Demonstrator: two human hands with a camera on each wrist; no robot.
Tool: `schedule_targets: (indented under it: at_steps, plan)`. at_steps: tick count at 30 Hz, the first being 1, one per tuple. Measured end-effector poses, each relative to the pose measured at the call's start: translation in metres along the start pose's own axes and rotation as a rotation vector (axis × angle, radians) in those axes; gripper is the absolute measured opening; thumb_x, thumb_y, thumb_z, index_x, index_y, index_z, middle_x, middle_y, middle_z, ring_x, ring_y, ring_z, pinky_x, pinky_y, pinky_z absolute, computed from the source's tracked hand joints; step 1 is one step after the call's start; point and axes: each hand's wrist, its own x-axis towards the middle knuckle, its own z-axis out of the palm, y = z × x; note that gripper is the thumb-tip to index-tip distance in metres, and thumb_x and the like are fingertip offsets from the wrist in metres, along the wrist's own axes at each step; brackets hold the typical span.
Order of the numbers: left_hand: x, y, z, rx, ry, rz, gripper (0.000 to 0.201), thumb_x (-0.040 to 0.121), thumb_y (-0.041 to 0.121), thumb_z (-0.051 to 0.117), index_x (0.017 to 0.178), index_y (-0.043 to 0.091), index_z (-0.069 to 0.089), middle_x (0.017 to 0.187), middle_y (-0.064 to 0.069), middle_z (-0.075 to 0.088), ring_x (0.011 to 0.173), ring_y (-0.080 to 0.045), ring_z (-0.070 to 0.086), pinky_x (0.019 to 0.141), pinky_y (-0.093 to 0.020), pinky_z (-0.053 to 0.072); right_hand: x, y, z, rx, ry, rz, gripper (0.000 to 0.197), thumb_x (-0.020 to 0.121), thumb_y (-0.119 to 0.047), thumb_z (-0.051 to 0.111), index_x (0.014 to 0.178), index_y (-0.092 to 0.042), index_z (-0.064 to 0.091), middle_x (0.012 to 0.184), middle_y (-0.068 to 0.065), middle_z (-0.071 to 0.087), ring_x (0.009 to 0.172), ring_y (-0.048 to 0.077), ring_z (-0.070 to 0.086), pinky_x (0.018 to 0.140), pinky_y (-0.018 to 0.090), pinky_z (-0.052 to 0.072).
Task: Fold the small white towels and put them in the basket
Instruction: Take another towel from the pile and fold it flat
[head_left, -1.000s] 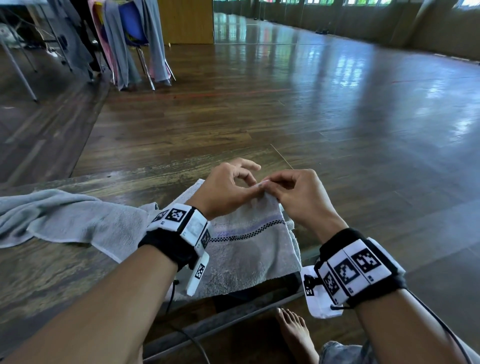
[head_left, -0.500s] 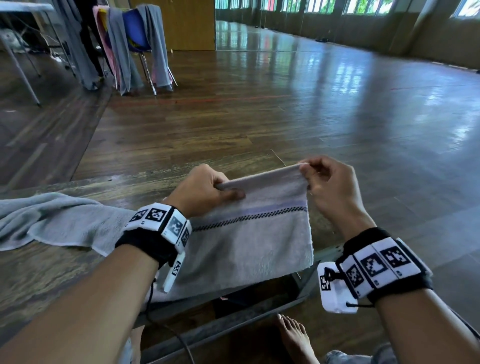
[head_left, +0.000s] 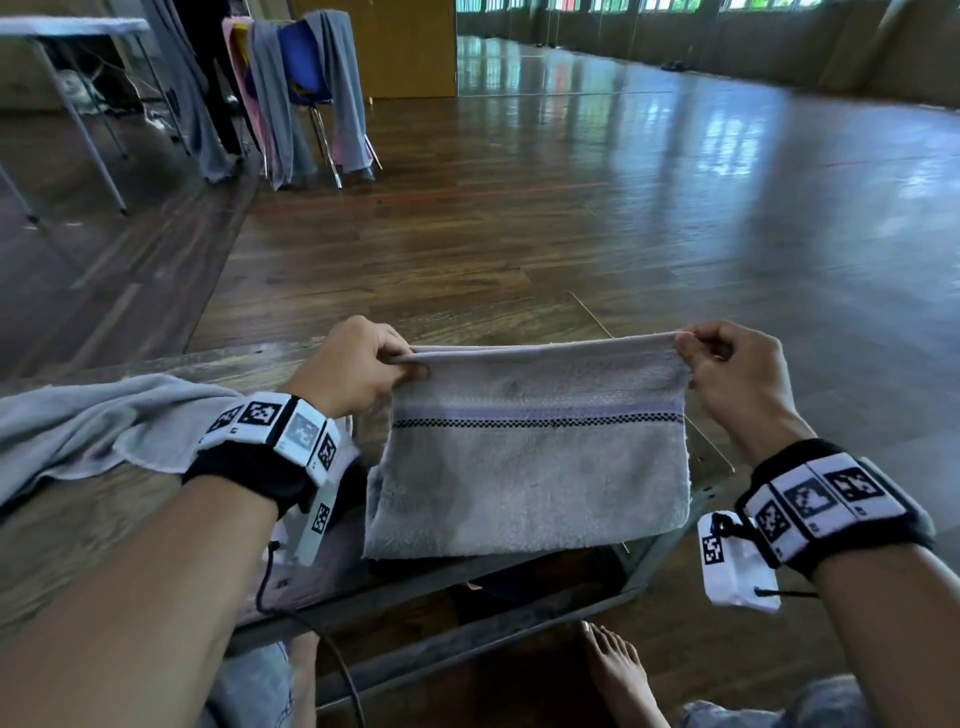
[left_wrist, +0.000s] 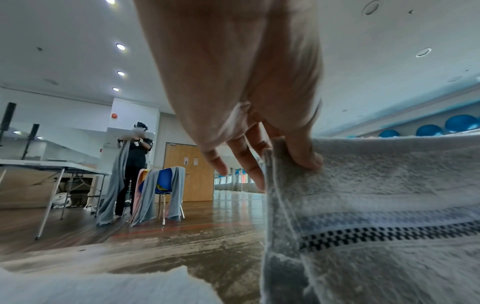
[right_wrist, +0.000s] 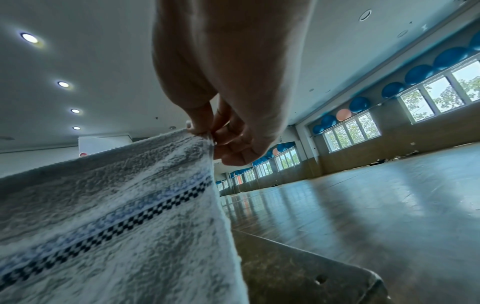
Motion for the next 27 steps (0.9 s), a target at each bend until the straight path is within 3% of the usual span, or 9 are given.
schedule_targets:
  at_steps: [3,6,8,10,14,16,18,22,27]
  plan:
    - [-0.005,-0.005,-0.005,0.002,-0.021,-0.015,0.011,0.088,0.015,0.073,0.089,0.007,0.08,0.089,-0.004,0.074,0.083,-0.025,0.068,0.075,-0.032,0.051,-0.001,0.004,0.003,-0.034,-0.011,0.012,0.022,0.09,-0.022,0.076,0.071,-0.031,0.069,0.076,-0.014,0.07,0.059,-0.012,0.061,0.065,0.014,0.047]
    - [-0.009,-0.007,-0.01,-0.012,-0.001,-0.033,0.01,0.087,0.019,0.075,0.09,0.011,0.08,0.082,-0.01,0.076,0.08,-0.036,0.068,0.074,-0.044,0.053,-0.002,0.004,0.008,-0.032,-0.004,0.028,0.021,0.089,-0.022,0.077,0.071,-0.03,0.069,0.077,-0.014,0.071,0.065,-0.006,0.063,0.065,0.013,0.046]
    - [-0.012,-0.007,-0.013,-0.05,0.044,-0.048,0.007,0.084,0.018,0.078,0.089,0.015,0.081,0.08,-0.008,0.077,0.081,-0.032,0.07,0.074,-0.043,0.055,-0.002,0.002,0.011,-0.017,0.002,0.035,0.021,0.089,-0.021,0.077,0.071,-0.03,0.069,0.076,-0.014,0.07,0.064,-0.006,0.063,0.061,0.008,0.047]
    - [-0.015,-0.007,-0.015,-0.088,0.079,-0.048,0.009,0.081,0.014,0.081,0.089,0.018,0.081,0.081,0.0,0.077,0.081,-0.019,0.072,0.073,-0.033,0.056,-0.003,0.0,0.014,-0.016,0.001,0.035,0.022,0.089,-0.021,0.077,0.071,-0.03,0.068,0.076,-0.014,0.07,0.063,-0.007,0.063,0.059,0.006,0.046]
    - [-0.018,-0.008,-0.017,-0.161,0.106,-0.065,0.03,0.075,0.014,0.085,0.1,0.024,0.072,0.081,0.008,0.076,0.073,0.002,0.067,0.067,-0.008,0.047,-0.002,-0.002,0.016,-0.028,-0.003,0.031,0.022,0.089,-0.021,0.076,0.071,-0.031,0.068,0.078,-0.012,0.071,0.07,0.002,0.064,0.068,0.017,0.048]
    - [-0.019,-0.009,-0.019,-0.146,0.112,-0.083,0.035,0.073,0.016,0.087,0.104,0.025,0.073,0.082,0.009,0.075,0.071,0.005,0.066,0.065,-0.004,0.045,-0.001,-0.002,0.017,-0.03,-0.008,0.035,0.022,0.09,-0.022,0.076,0.071,-0.03,0.068,0.076,-0.012,0.07,0.068,0.003,0.063,0.072,0.022,0.052]
    - [-0.02,-0.009,-0.019,-0.134,0.126,-0.102,0.024,0.07,0.015,0.089,0.091,0.021,0.078,0.077,0.007,0.075,0.062,0.008,0.062,0.058,-0.005,0.044,0.0,-0.001,0.018,-0.054,-0.027,0.031,0.022,0.09,-0.023,0.076,0.07,-0.03,0.068,0.072,-0.01,0.069,0.066,0.008,0.063,0.076,0.028,0.055]
    - [-0.02,-0.011,-0.018,-0.212,0.15,-0.211,0.021,0.064,0.01,0.092,0.078,0.013,0.077,0.07,-0.004,0.075,0.047,-0.003,0.059,0.047,-0.017,0.049,0.0,-0.003,0.02,-0.051,-0.062,0.014,0.023,0.09,-0.025,0.075,0.074,-0.04,0.073,0.074,-0.007,0.072,0.066,0.014,0.066,0.077,0.035,0.058]
    - [-0.02,-0.012,-0.025,-0.28,0.193,-0.277,0.024,0.06,0.009,0.093,0.074,0.008,0.074,0.068,-0.009,0.073,0.058,-0.014,0.063,0.053,-0.025,0.053,-0.003,-0.008,0.019,0.024,-0.087,-0.001,0.024,0.093,-0.02,0.072,0.081,-0.041,0.073,0.074,-0.012,0.073,0.057,0.009,0.07,0.072,0.039,0.06]
